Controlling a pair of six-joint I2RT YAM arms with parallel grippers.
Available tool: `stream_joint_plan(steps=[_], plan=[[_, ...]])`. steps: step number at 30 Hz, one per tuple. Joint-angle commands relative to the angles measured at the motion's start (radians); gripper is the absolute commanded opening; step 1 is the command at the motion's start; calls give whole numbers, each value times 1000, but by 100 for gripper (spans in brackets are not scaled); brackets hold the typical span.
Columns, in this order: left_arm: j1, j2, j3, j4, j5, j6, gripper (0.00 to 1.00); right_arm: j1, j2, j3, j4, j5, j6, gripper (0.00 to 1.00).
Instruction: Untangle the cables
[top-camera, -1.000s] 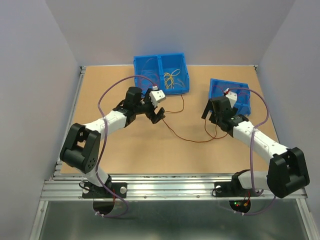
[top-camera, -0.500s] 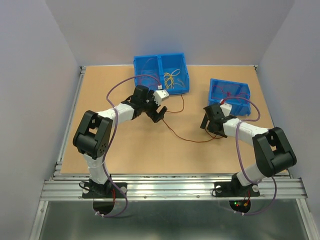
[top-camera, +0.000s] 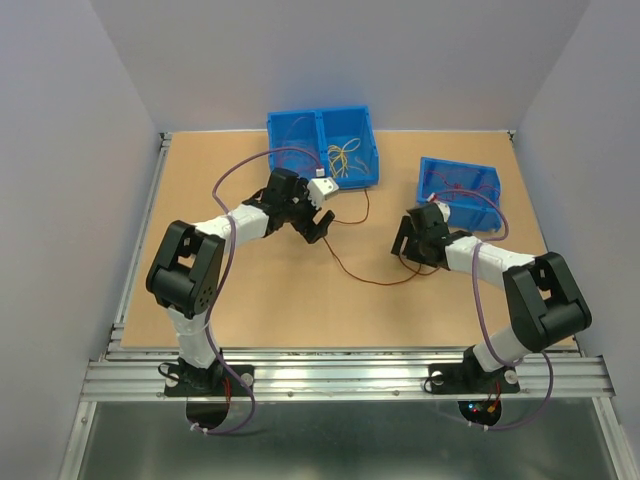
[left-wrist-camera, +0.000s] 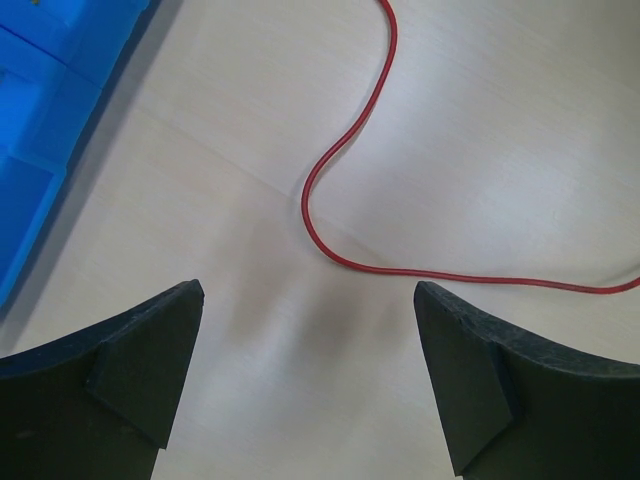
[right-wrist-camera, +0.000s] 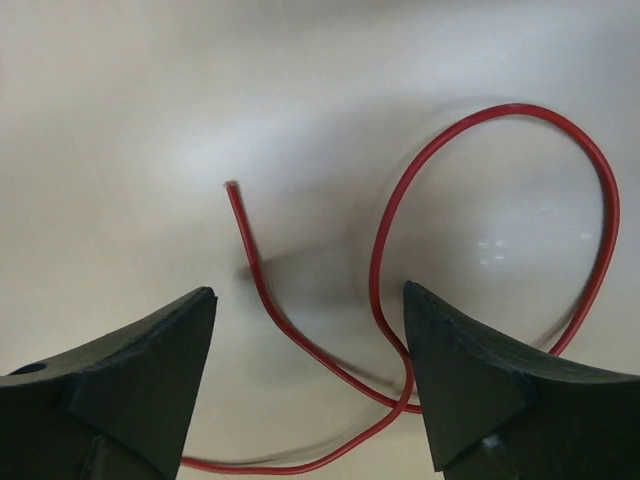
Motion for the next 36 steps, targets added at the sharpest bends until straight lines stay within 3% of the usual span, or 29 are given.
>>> stream_joint_plan(steps=[1, 3, 4, 7, 10, 13, 16, 21, 33, 36], plan=[[-5, 10, 47, -11, 1, 3, 99, 16, -9, -15, 80, -147, -48, 77], [-5, 13, 53, -14, -2, 6, 99, 23, -5, -12, 82, -153, -54, 69], [-5, 16, 54, -16, -1, 4, 99, 28, -2, -11, 82, -157, -65, 60], [-5, 20, 59, -23, 2, 7, 99, 49, 9, 0, 82, -151, -88, 54], [-5, 31, 70, -38, 1, 10, 99, 80, 35, 23, 74, -125, -103, 56], [-6, 46, 85, -58, -2, 9, 99, 118, 76, 64, 21, -66, -109, 66], [-6, 57, 96, -68, -10, 4, 99, 154, 100, 87, 0, -19, -115, 70], [-11, 77, 116, -72, -33, -10, 99, 190, 106, 95, -6, 19, -125, 63], [-32, 165, 180, -163, -65, -42, 91, 264, 150, 133, -43, 115, -146, 61], [-43, 183, 191, -175, -90, -48, 84, 290, 159, 146, -56, 157, -146, 51]])
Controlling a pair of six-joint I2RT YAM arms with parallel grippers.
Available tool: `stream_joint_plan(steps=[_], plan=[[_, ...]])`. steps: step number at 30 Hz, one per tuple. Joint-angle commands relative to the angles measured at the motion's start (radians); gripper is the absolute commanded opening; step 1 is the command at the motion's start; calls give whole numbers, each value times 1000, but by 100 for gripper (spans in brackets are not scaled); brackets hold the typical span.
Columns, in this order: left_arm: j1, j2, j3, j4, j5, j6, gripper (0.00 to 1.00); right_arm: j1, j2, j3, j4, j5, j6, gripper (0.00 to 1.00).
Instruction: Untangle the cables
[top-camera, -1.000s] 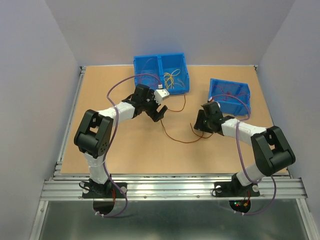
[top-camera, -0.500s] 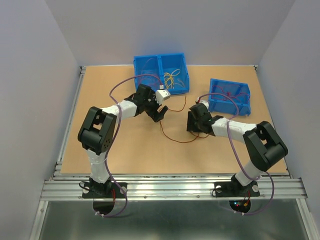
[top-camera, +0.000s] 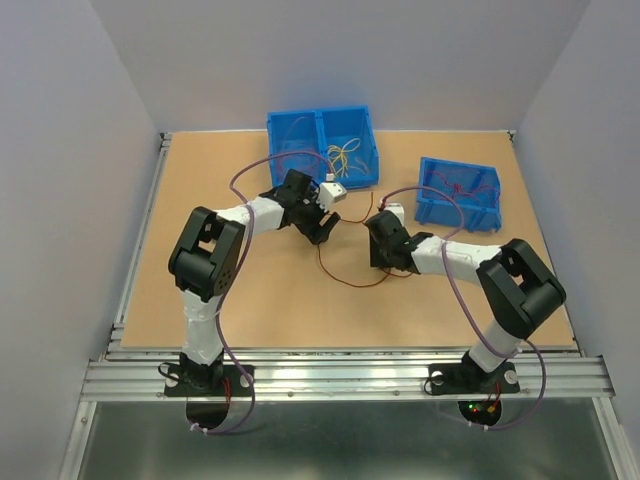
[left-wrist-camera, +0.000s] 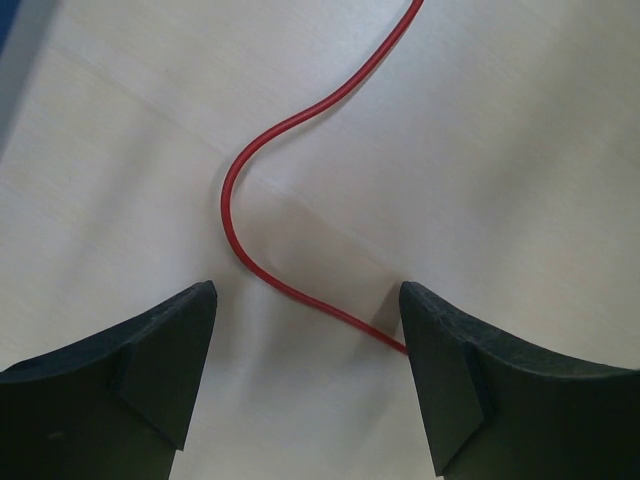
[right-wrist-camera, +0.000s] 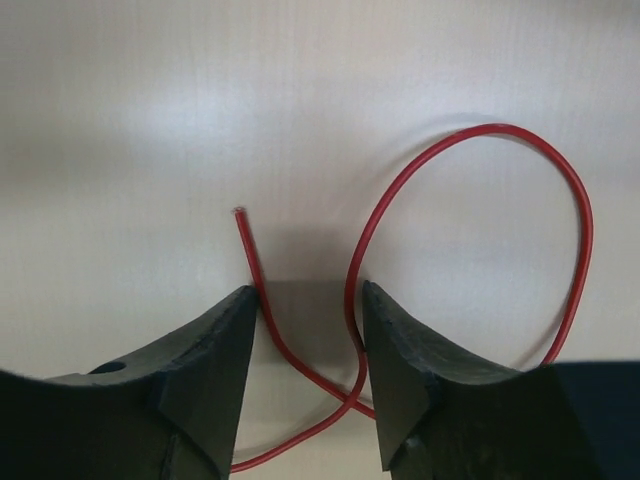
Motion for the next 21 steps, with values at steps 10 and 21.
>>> stream_joint_plan(steps=[10, 21], plan=[[-64, 12, 46, -68, 4, 50, 23, 97, 55, 75, -50, 7, -47, 1], [-100, -22, 24, -100, 130, 116, 0, 120, -93, -17, 98, -26, -92, 0]])
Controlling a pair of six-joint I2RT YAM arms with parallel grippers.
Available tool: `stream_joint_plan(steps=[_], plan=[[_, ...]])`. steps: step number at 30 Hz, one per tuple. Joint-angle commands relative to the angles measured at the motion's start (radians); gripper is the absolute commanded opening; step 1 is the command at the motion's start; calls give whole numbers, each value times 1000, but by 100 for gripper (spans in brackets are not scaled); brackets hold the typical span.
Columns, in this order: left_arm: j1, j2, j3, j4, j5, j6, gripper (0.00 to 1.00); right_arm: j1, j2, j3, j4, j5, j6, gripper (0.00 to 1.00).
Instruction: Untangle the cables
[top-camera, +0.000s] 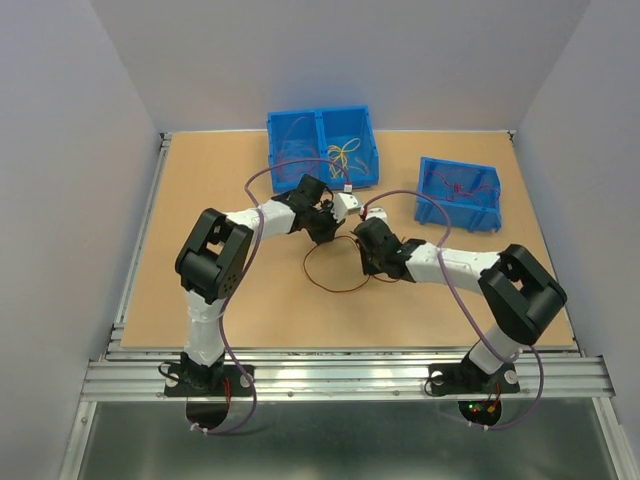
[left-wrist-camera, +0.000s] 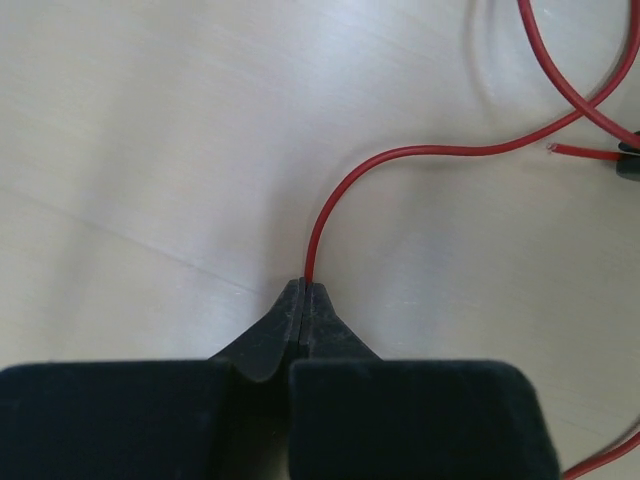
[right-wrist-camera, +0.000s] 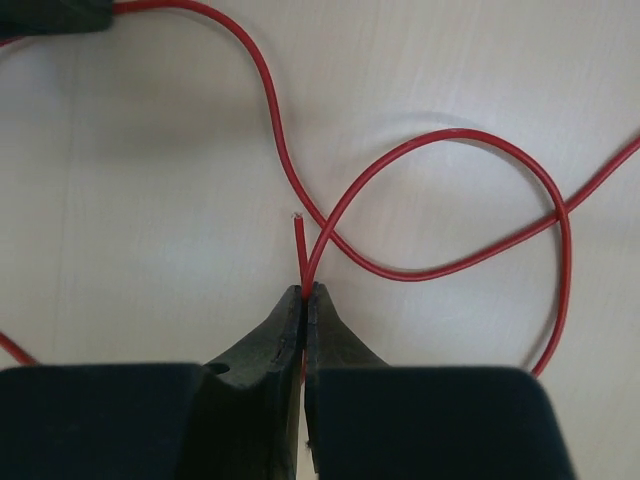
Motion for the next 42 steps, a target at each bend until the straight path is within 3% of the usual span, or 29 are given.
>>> stream_joint_plan(steps=[1, 8, 10, 11, 13, 16, 20, 23, 31, 36, 42], plan=[[-19, -39, -1, -70, 98, 34, 0, 7, -118, -54, 97, -12, -32, 0], [-32, -53, -3, -113, 201, 89, 0, 6, -192, -119, 160, 42, -60, 4], [-36, -57, -9, -119, 221, 106, 0, 6, -177, -113, 161, 38, -68, 14], [-39, -62, -9, -122, 224, 109, 0, 6, -154, -110, 163, 30, -77, 29], [-44, -62, -11, -128, 227, 118, 0, 6, -112, -94, 164, 13, -86, 40], [-47, -58, -8, -133, 218, 118, 0, 6, -82, -75, 164, -11, -92, 49], [-45, -44, 0, -139, 215, 117, 0, 6, -59, -68, 164, -41, -100, 69], [-47, -41, 3, -144, 210, 117, 0, 6, -48, -67, 166, -62, -97, 76], [-39, -30, 26, -168, 232, 115, 0, 24, 15, -55, 164, -116, -91, 74], [-22, -36, 29, -174, 258, 120, 0, 50, 37, -53, 161, -87, -83, 50], [-9, -44, 32, -181, 289, 117, 0, 50, 50, -48, 146, -99, -69, 43]])
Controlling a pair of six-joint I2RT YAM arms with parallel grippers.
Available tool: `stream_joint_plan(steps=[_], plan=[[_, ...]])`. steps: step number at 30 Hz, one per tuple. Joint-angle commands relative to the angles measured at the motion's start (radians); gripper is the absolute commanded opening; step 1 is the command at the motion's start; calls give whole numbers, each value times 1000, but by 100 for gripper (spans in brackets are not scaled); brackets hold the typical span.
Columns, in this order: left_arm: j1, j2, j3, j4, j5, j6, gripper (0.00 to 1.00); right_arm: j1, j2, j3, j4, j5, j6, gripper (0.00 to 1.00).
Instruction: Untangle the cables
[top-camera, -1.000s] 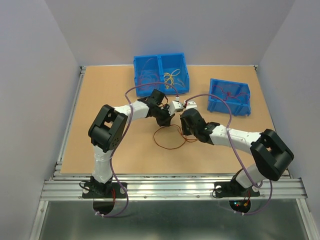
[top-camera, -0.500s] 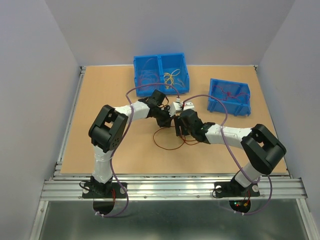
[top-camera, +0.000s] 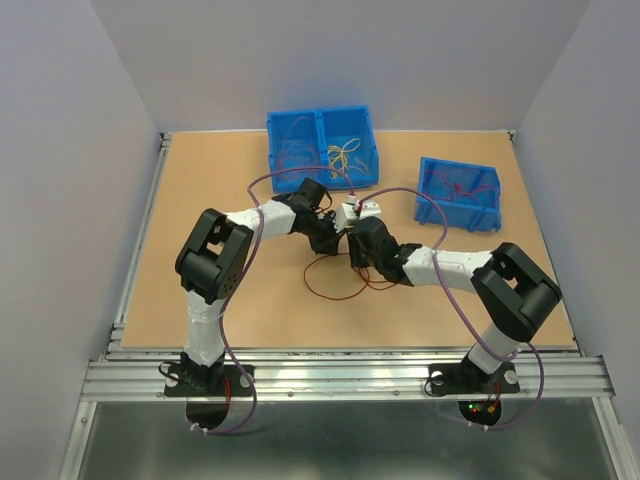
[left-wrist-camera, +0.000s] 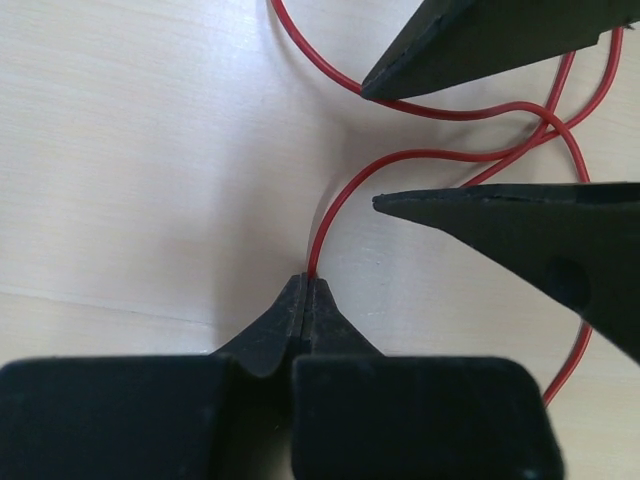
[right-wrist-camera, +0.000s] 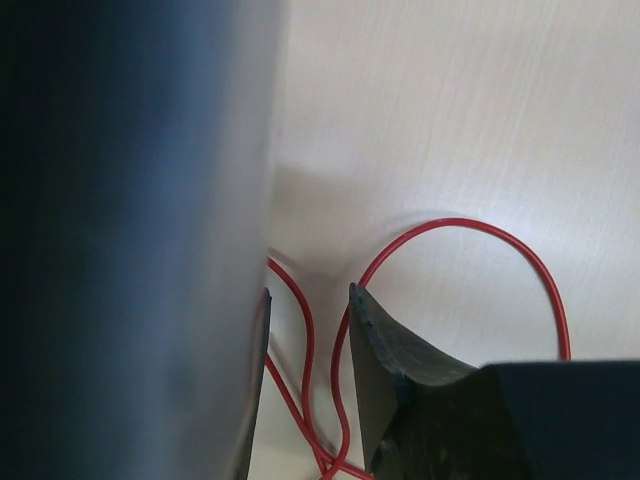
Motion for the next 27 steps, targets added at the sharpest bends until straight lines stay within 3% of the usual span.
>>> stream_joint_plan(steps=[1, 7, 11, 17, 27], plan=[[5, -41, 30, -45, 69, 1, 0, 35, 52, 8, -110, -55, -13, 43], [8, -34, 30, -31, 41, -11, 0, 47, -66, -33, -89, 23, 10, 67], [8, -34, 30, -26, 37, -13, 0, 47, -190, -108, -3, 69, 21, 74], [9, -46, 24, -25, 41, -14, 0, 47, -267, -159, 23, 70, 13, 77], [37, -67, 20, -10, 93, -20, 0, 64, -138, -132, 16, 33, 21, 76]])
